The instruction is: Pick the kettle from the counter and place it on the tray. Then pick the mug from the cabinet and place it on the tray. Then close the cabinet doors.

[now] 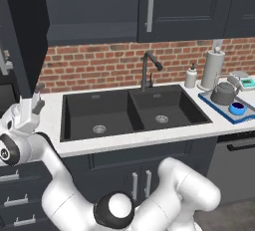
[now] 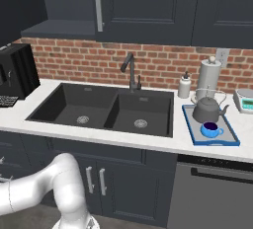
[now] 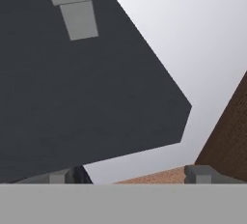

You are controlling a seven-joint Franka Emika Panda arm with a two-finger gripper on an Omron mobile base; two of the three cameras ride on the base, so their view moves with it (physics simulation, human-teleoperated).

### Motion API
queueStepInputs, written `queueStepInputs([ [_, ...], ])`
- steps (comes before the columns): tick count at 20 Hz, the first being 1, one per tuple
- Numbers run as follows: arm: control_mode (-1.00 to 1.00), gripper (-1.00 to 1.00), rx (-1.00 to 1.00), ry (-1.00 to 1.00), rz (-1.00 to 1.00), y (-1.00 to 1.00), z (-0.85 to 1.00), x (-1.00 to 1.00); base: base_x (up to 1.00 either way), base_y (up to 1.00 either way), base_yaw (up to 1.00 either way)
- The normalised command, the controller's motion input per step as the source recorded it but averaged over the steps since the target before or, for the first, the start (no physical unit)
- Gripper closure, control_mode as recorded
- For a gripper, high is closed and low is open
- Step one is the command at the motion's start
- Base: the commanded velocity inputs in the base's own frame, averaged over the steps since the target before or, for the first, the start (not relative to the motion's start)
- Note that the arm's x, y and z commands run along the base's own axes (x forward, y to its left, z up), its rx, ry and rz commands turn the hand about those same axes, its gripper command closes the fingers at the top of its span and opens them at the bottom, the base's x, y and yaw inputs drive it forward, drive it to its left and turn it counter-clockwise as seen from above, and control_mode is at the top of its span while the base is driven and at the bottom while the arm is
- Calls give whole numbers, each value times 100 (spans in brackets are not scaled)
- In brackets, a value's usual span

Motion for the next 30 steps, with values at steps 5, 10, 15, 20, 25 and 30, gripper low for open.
queueStepInputs([
  [5,-100,-100,2,-2,0,47,0,7,0,0,0],
  [10,-100,-100,3,-3,0,56,1,13,0,0,0],
  [15,-100,-100,2,0,0,49,10,19,0,0,0],
  [20,-100,-100,0,0,0,27,30,22,0,0,0],
  [25,-100,-100,0,-1,2,4,-7,7,0,0,0],
  [30,-100,-100,0,0,11,13,-23,14,0,0,0],
])
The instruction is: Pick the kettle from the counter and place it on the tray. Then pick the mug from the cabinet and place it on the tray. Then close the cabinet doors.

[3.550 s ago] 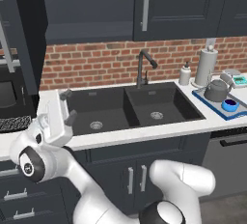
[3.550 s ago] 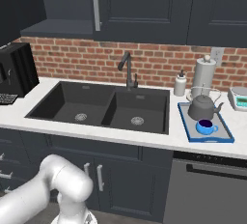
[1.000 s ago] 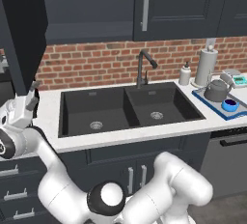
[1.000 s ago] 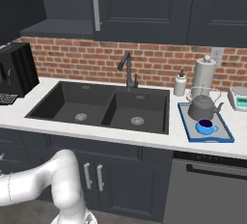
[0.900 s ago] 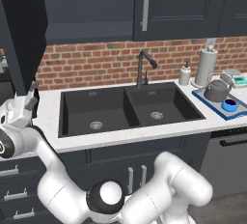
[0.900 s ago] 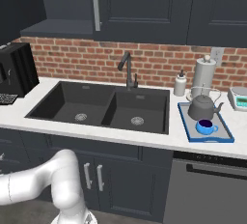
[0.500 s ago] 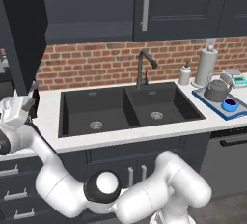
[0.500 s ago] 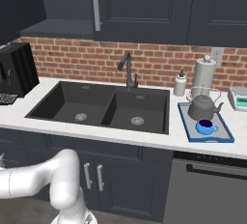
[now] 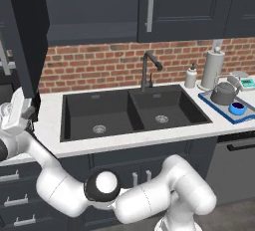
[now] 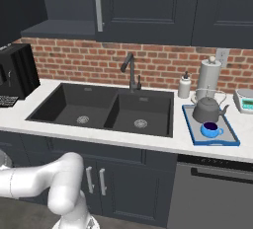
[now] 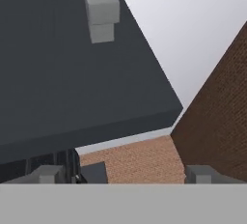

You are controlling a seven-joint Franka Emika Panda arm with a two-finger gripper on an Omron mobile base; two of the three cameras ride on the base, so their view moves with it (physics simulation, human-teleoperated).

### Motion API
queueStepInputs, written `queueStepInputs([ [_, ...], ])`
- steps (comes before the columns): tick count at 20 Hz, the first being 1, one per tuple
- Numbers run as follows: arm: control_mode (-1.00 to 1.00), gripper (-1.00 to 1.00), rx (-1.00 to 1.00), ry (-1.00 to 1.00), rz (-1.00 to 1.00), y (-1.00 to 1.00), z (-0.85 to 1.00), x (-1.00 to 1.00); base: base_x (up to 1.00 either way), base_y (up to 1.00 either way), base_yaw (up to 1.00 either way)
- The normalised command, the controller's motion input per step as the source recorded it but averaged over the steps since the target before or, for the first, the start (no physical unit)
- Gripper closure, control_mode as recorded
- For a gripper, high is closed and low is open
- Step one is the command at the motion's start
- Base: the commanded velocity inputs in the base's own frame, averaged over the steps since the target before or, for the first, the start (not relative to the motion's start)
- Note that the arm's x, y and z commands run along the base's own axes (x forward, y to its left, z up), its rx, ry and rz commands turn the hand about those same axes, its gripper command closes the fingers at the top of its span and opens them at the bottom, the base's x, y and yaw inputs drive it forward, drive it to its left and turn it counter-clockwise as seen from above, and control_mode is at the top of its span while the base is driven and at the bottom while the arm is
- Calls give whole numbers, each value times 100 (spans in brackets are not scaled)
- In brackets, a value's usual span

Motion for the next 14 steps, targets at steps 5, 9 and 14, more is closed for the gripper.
queueStepInputs([
  [5,-100,-100,0,3,22,28,-19,23,0,0,0],
  [9,-100,-100,0,3,28,13,-23,6,0,0,0],
  [14,-100,-100,0,1,32,0,-24,-10,0,0,0],
])
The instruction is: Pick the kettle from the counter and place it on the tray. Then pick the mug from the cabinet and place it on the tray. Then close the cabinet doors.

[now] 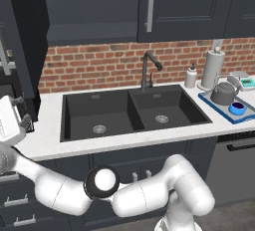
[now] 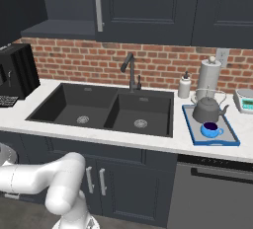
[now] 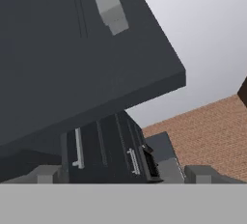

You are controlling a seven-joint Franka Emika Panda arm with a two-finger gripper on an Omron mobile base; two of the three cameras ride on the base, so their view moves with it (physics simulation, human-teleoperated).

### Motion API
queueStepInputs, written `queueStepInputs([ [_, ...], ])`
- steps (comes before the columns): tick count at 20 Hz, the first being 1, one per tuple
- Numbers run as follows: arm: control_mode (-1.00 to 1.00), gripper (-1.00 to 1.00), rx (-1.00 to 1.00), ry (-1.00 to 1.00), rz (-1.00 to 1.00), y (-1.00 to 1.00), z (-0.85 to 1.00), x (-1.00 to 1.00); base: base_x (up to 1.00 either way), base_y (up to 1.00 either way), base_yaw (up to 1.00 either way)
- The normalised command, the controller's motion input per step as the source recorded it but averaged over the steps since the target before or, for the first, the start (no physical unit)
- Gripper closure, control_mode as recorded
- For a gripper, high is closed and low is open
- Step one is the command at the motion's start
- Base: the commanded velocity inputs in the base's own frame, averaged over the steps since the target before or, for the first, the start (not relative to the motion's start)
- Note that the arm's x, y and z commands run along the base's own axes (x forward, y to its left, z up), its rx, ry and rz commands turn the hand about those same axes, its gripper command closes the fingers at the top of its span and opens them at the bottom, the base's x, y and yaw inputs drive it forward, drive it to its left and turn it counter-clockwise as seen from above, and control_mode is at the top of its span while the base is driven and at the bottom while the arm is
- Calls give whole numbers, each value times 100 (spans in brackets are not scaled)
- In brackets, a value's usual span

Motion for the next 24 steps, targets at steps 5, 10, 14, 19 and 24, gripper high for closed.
queueStepInputs([
  [5,-100,-100,0,5,34,3,-20,-4,0,0,0],
  [10,-100,-100,0,13,45,31,-17,34,0,0,0],
  [14,-100,-100,0,8,48,26,-13,38,0,0,0],
  [19,-100,-100,0,4,43,23,-4,37,0,0,0],
  [24,-100,-100,0,0,29,11,7,37,0,0,0],
])
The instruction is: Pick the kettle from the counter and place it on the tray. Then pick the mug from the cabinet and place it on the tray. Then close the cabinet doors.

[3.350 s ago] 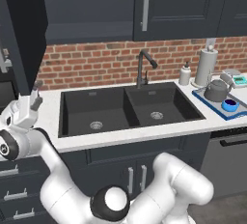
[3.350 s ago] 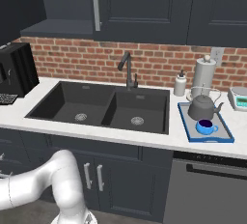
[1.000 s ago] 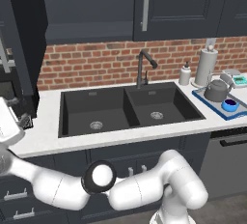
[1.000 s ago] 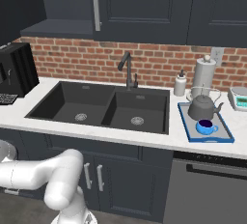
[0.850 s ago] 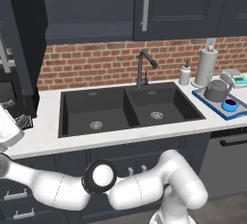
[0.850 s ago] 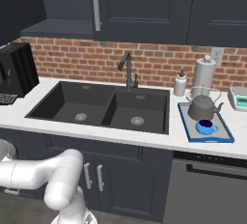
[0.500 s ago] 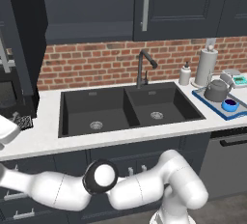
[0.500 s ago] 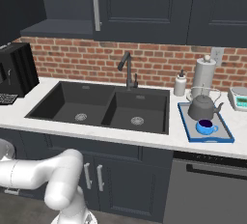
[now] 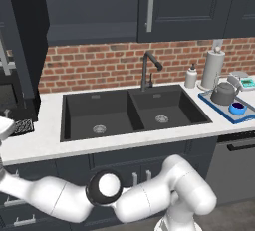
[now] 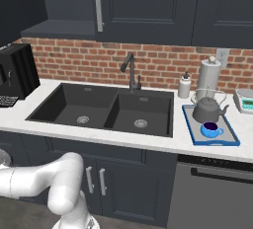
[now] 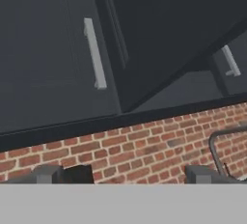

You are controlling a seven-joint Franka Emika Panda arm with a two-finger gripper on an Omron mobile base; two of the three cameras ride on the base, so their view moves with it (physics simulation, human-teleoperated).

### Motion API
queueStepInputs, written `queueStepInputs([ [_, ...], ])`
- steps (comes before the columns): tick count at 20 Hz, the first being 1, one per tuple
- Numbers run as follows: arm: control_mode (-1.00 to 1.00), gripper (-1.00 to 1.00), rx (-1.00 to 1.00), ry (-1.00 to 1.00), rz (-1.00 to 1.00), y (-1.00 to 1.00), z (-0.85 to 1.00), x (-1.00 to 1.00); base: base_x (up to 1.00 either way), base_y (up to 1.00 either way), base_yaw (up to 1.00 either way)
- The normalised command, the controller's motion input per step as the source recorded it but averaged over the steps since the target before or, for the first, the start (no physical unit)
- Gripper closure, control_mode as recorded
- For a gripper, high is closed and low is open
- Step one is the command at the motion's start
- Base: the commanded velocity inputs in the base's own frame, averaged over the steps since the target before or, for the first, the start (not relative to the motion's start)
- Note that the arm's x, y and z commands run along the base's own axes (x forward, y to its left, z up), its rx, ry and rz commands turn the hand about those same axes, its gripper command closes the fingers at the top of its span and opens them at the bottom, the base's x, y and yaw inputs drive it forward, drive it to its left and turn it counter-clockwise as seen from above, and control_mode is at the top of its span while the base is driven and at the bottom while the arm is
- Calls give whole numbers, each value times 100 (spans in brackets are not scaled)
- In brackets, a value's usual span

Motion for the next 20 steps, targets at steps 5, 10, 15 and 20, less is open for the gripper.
queueStepInputs([
  [5,-100,-100,0,-2,4,-1,46,26,0,0,0],
  [10,-100,-100,-2,-2,0,-9,67,23,0,0,0],
  [15,-100,-100,-3,-1,-3,-23,70,15,0,0,0],
  [20,-100,-100,-2,0,-13,-45,60,0,0,0,0],
])
